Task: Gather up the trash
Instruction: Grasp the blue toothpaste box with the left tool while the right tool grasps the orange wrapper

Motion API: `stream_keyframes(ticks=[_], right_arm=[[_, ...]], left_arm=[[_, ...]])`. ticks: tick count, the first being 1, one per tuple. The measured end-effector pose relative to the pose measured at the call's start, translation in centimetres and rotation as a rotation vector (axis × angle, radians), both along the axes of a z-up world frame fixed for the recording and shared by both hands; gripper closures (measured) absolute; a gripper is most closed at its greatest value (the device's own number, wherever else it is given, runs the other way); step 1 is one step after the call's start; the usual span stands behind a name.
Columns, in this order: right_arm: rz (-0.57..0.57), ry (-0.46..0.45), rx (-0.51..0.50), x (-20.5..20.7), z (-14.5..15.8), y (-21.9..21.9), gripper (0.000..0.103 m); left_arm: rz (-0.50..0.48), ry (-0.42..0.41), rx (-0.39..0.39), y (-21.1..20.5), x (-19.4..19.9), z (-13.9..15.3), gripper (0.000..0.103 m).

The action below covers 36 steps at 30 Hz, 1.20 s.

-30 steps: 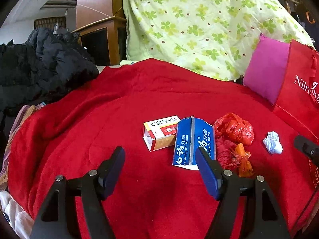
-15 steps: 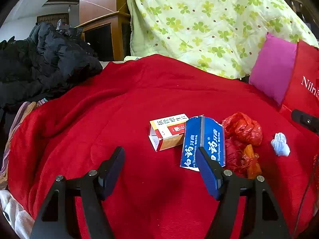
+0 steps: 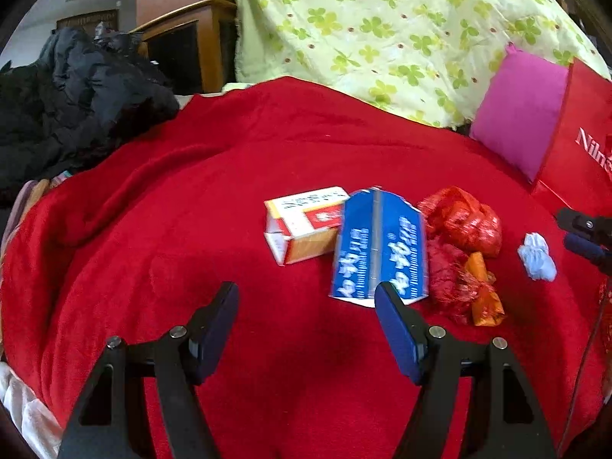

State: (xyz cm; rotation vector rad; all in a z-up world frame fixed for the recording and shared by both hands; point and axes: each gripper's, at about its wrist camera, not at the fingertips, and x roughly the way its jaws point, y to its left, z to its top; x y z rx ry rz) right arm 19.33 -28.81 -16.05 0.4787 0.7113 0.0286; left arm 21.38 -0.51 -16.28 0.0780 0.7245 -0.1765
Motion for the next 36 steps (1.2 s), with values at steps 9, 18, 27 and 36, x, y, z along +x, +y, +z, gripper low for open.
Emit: stream_keyframes(ticks=[9,18,27,36], right_arm=[[0.115,0.073,0.131,1.6,-2.2,1.4,0.038],[0.208,0.162,0.164,5.3,-5.2,5.3,0.055],[0.193,0.242,0.201,6.2,-7.4,5.6,0.067],[0.154,0.181,0.248,3.2,-5.1,2.1,0.068]], left_arm=[[-0.062,0.045,-0.019,-1.8,2.3,-0.3,0.029],[-0.029,0.066,-0.006,0.3,3.3,-0.9,0.029],[-0.122,0.088,-0.039,-1.1,3.3,-1.1,0.029],[-0.207,0.144,-0.065,-4.0,4.8,-2.1,0.028]])
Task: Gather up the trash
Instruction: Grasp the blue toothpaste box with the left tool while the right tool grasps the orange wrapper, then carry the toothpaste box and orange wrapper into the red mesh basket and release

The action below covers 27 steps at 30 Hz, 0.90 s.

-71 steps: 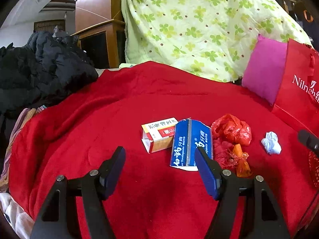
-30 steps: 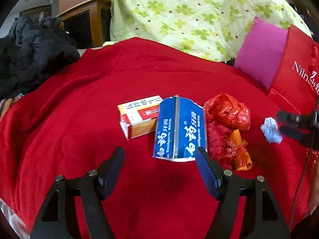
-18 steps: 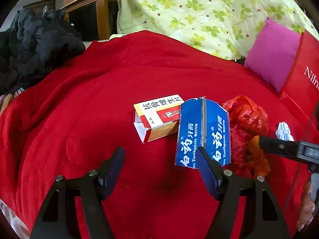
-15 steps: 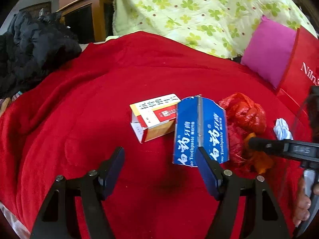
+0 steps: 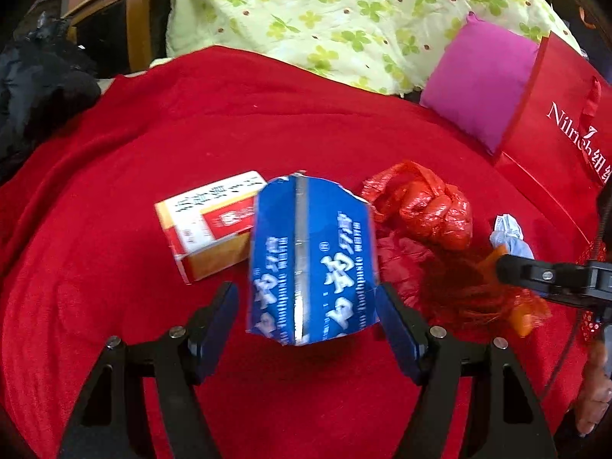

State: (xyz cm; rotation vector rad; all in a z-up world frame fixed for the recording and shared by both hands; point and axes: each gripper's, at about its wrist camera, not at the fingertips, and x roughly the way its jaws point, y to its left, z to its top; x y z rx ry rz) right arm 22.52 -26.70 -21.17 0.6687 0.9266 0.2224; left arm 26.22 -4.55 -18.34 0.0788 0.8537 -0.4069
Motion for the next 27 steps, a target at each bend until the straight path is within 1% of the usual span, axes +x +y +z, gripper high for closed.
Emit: stream_keyframes(ticks=[4,8,14,19,21,23,25,27], right_arm=[[-0.019,-0.020,-0.008,-1.2,0.7,-1.2,0.068],[-0.019,-0.038,-0.046,-2.4,1.3,-1.8,0.068],[-0.007,-0.051,-0.068,-3.2,1.6,-1.9,0.068],[0.000,-0.085,-0.106,-4.1,2.3,-1.7,0.068],[0.000,-0.106,-0.124,-4.5,2.6,-1.8,0.068],[-0.002,-0.130,-0.148,-5.0,3.1,-1.5,0.068],[-0.001,-0.162,-0.179,-5.5,3.7,-1.4,0.068],[0.001,-0.192,-0.200,-6.0,4.4,-1.4,0.068]], left_arm=[[0.002,0.015,0.007,-0.9,0.3,-0.3,0.026],[0.019,0.013,0.022,-1.4,0.5,-0.6,0.026],[0.047,0.036,0.000,-1.3,0.8,-1.2,0.024],[0.058,0.047,-0.025,-0.8,1.0,-1.4,0.024],[0.063,0.053,-0.041,-0.4,1.0,-1.4,0.029],[0.065,0.041,-0.051,0.0,0.9,-1.1,0.037],[0.061,0.028,-0.065,0.4,0.7,-0.7,0.040],[0.064,0.013,-0.070,0.7,0.5,-0.3,0.040]])
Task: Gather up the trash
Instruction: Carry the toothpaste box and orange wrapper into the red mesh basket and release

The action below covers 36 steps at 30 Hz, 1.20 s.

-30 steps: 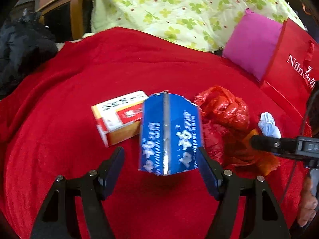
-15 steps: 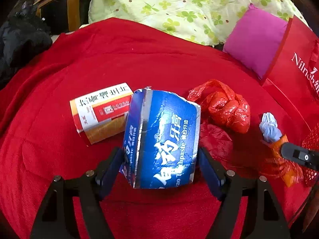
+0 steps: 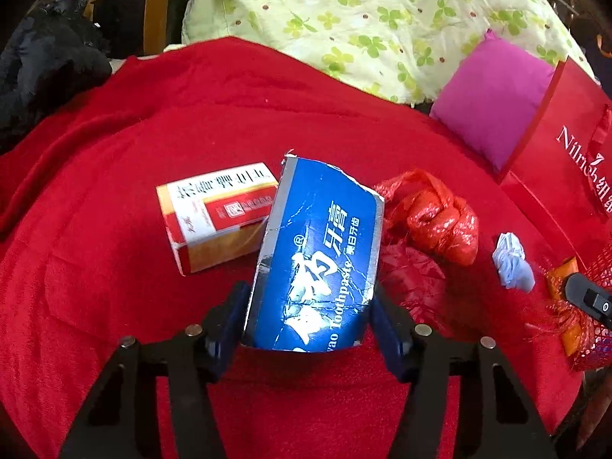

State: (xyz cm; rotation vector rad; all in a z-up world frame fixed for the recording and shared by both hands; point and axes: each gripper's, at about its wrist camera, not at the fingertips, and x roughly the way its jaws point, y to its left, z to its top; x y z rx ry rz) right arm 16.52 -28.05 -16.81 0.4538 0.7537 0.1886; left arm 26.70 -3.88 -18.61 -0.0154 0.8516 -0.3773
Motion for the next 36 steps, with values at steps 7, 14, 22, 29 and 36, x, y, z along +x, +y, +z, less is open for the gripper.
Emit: stream_keyframes(ticks=[7,14,22,29,36], right_arm=[[0.012,-0.105,-0.044,-1.6,2.5,0.3,0.068],[0.006,-0.205,-0.055,-3.8,5.3,-0.3,0.068],[-0.058,-0.326,-0.055,-8.0,8.7,-3.8,0.068],[-0.169,-0.384,-0.039,-11.4,10.2,-8.6,0.068],[-0.308,-0.408,0.029,-14.7,10.5,-14.8,0.068]], left_arm=[[-0.024,-0.110,-0.054,2.1,-3.5,3.6,0.041],[-0.056,-0.221,-0.029,2.4,-8.3,5.7,0.041],[-0.160,-0.219,-0.042,-1.6,-12.8,7.4,0.041],[-0.347,-0.281,-0.074,-8.6,-16.3,12.1,0.041],[-0.509,-0.285,-0.086,-15.9,-18.8,14.6,0.041]])
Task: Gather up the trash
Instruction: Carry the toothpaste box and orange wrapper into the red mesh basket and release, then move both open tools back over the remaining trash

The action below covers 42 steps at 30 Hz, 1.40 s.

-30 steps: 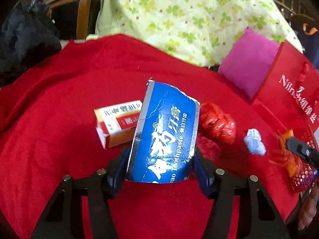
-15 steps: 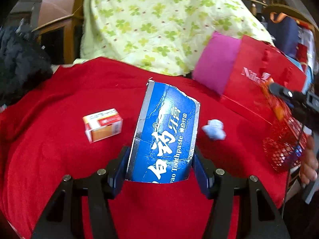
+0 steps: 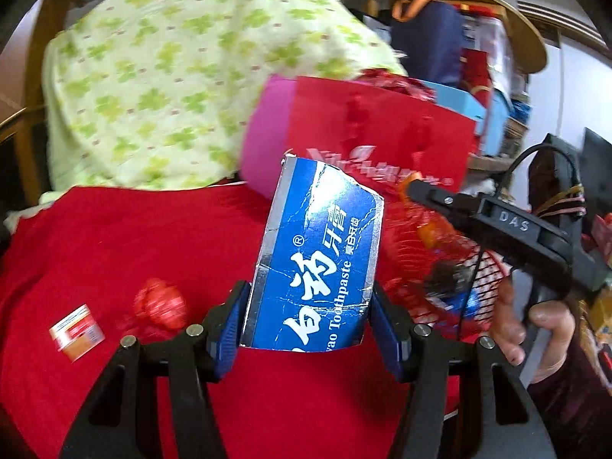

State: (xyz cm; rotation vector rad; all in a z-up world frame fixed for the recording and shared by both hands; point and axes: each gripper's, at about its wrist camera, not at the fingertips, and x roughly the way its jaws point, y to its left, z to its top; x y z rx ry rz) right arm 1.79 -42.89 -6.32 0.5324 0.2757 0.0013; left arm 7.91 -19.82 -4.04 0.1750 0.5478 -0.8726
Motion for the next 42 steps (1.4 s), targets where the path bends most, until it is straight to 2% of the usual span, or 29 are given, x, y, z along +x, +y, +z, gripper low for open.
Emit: stream_keyframes(ticks=[6,9,13,18,19,20,21,22,27,32,37,42], right_arm=[[-0.088,-0.039,0.100,-3.1,-0.1,-5.2,0.067],[-0.127,-0.046,0.151,-4.3,-0.5,-7.4,0.067],[-0.173,-0.039,0.223,-5.5,-1.4,-9.8,0.065],[-0.226,-0.033,0.277,-6.3,-2.2,-11.7,0.065],[-0.233,-0.032,0.286,-6.5,-2.3,-12.0,0.063],[-0.242,-0.030,0.296,-6.6,-2.4,-12.3,0.050],[-0.253,-0.031,0.305,-6.7,-2.4,-12.5,0.039],[-0.271,-0.043,0.307,-6.9,-2.4,-12.7,0.033],[-0.277,-0.062,0.281,-6.9,-2.0,-12.1,0.034],[-0.254,-0.089,0.239,-6.1,-1.1,-10.3,0.034],[-0.199,-0.130,0.164,-4.5,0.4,-6.9,0.034],[-0.119,-0.154,0.107,-2.0,1.3,-2.6,0.034]], left_arm=[[-0.088,0.017,0.027,-6.6,-1.0,0.8,0.040],[-0.120,0.050,0.030,-9.4,-1.0,0.7,0.040],[-0.141,0.088,0.054,-12.7,-0.8,-0.1,0.038],[-0.141,0.081,0.103,-15.6,-1.3,-1.4,0.034],[-0.146,0.089,0.108,-15.9,-1.3,-1.6,0.032],[-0.151,0.092,0.111,-16.1,-1.5,-1.7,0.032],[-0.152,0.087,0.113,-16.0,-1.6,-1.8,0.031],[-0.151,0.073,0.119,-15.9,-1.9,-1.8,0.031],[-0.077,-0.018,0.185,-14.0,-2.3,-1.4,0.031],[0.085,-0.120,0.251,-9.7,-1.9,-0.4,0.029],[0.243,-0.222,0.285,-4.3,-1.5,0.9,0.027],[0.357,-0.283,0.307,0.5,-1.0,1.9,0.027]])
